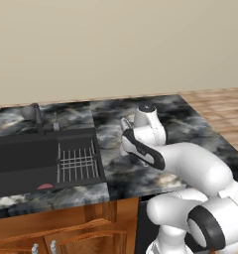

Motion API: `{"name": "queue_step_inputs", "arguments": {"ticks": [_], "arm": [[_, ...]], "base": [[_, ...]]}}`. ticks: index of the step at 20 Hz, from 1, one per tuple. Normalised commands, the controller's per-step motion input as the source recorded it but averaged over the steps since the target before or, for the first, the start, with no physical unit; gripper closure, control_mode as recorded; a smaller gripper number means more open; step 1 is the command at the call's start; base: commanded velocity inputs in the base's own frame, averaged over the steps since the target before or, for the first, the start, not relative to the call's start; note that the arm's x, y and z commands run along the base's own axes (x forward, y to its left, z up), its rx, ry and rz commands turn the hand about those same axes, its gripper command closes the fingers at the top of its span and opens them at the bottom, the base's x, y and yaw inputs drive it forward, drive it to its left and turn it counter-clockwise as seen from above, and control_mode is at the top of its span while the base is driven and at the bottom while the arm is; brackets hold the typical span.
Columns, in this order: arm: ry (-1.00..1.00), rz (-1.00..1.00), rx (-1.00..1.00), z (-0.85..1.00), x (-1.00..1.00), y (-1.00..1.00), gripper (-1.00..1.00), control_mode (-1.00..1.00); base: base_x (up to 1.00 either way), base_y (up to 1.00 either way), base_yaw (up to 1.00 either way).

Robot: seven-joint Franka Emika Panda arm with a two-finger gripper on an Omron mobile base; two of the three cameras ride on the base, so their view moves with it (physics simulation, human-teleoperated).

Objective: Pick up the tongs from the counter and place them near the plate next to the oven.

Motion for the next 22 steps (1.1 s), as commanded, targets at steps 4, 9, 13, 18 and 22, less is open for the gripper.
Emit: {"name": "queue_step_inputs", "arguments": {"ticks": [4,9,13,18,22], "arm": [[0.00,0.00,0.00,0.74,-0.08,-0.19,1.00,-1.00],[-0.01,0.00,0.00,0.75,-0.19,-0.01,1.00,-1.00],[-0.01,0.03,0.00,0.74,-0.21,-0.16,1.00,-1.00],[-0.05,0.11,0.00,0.63,-0.29,-0.02,1.00,-1.00],[-0.05,0.11,0.00,0.23,-0.16,0.04,1.00,1.00]], "base": [[0.00,0.00,0.00],[0.00,0.00,0.00],[0.00,0.00,0.00],[0.00,0.00,0.00],[-0.15,0.11,0.15]]}}
